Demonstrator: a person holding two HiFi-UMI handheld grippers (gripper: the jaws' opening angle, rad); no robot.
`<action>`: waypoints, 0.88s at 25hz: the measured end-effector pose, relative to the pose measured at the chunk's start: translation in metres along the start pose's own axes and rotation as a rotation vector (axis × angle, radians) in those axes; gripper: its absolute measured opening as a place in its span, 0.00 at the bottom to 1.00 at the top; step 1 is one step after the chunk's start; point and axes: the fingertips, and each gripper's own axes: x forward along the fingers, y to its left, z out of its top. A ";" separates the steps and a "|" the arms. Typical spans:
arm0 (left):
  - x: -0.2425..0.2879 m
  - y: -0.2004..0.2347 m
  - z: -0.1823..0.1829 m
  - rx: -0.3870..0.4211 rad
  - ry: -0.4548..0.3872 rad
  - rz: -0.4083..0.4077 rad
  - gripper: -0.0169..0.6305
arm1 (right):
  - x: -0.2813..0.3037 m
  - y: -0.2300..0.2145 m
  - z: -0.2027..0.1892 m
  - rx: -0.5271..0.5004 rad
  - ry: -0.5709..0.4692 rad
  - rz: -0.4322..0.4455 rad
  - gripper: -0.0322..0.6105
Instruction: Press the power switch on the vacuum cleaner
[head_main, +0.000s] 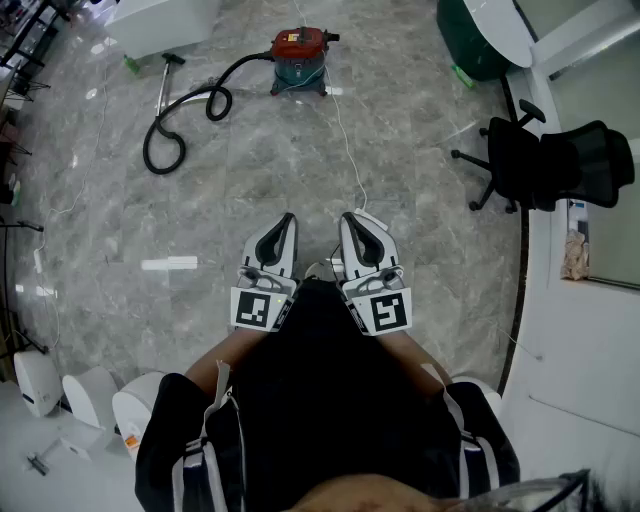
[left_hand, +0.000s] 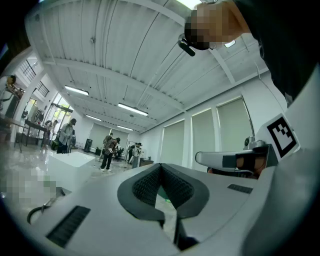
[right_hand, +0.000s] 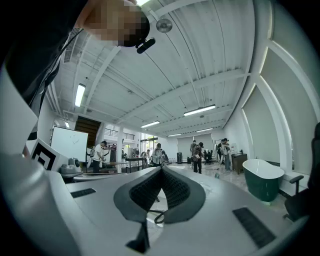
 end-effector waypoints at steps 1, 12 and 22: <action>-0.002 -0.001 0.000 0.001 -0.001 0.001 0.05 | -0.002 0.001 0.000 -0.003 -0.002 0.001 0.07; -0.018 -0.012 -0.006 0.008 0.004 0.026 0.05 | -0.024 -0.008 -0.004 0.061 -0.036 -0.020 0.07; -0.021 -0.005 -0.010 -0.007 0.028 0.056 0.05 | -0.024 -0.010 -0.013 0.098 -0.022 -0.019 0.07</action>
